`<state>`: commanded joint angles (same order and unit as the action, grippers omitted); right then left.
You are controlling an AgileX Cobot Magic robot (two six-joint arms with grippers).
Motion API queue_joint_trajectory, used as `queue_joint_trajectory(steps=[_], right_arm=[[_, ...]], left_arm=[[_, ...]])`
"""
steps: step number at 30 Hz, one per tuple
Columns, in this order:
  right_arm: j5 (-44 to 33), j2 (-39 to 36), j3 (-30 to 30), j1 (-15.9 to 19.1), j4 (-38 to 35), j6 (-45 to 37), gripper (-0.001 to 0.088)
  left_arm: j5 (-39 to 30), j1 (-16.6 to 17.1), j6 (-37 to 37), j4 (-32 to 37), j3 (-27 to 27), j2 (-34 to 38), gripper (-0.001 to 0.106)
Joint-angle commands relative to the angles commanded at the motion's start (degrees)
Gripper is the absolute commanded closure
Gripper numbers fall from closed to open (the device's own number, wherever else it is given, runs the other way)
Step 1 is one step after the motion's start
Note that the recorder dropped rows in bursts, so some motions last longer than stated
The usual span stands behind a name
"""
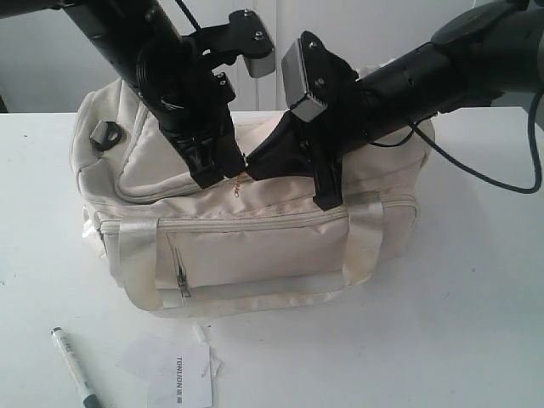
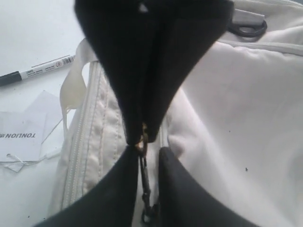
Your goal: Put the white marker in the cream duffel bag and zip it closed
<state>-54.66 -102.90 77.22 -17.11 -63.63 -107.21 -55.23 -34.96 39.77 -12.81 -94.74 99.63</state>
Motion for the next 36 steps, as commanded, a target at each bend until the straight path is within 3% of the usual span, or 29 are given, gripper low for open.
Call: queue_joint_trajectory(steps=[2,5,10,12,14,16,20,25,28,32,36], right_arm=[[3.98,1.52,0.00,0.00,5.49,3.35,0.0402],[6.54,3.89,0.00,0.00,16.00,10.72,0.0404],[8.85,7.35,0.00,0.10,19.34,13.10,0.0404],[12.48,7.22,0.00,0.11,19.45,22.08,0.0404],[11.36,7.12,0.00,-0.02,19.18,27.92,0.0404],[7.16,6.85,0.00,-0.15,19.62,26.10,0.0404],[10.46,6.33,0.00,-0.15,19.70,24.90,0.0404],[8.71,4.58,0.00,-0.15,23.68,22.72,0.0406],[8.84,3.51,0.00,-0.15,24.74,22.83,0.0497],[9.78,3.85,0.00,-0.15,24.63,22.72,0.0870],[10.02,4.59,0.00,-0.15,24.74,22.72,0.0868]], left_arm=[[0.10,0.00,-0.57,0.00,0.00,0.00,0.105],[0.10,0.00,-1.31,0.00,0.00,0.00,0.105],[0.10,0.00,-6.85,0.00,0.00,0.00,0.105],[0.26,0.00,-7.12,0.00,0.00,0.00,0.105],[0.35,0.00,-8.90,0.00,0.00,0.00,0.105],[0.35,0.00,-9.44,-0.11,0.00,0.00,0.105],[0.44,0.00,-9.56,-0.39,0.00,0.00,0.105],[0.44,0.00,-9.56,-0.39,0.00,0.00,0.105],[0.33,0.00,-9.56,-0.39,0.00,0.00,0.105],[0.33,0.00,-9.56,-0.50,0.00,0.00,0.105],[0.33,0.00,-10.11,-0.48,0.00,0.00,0.105]])
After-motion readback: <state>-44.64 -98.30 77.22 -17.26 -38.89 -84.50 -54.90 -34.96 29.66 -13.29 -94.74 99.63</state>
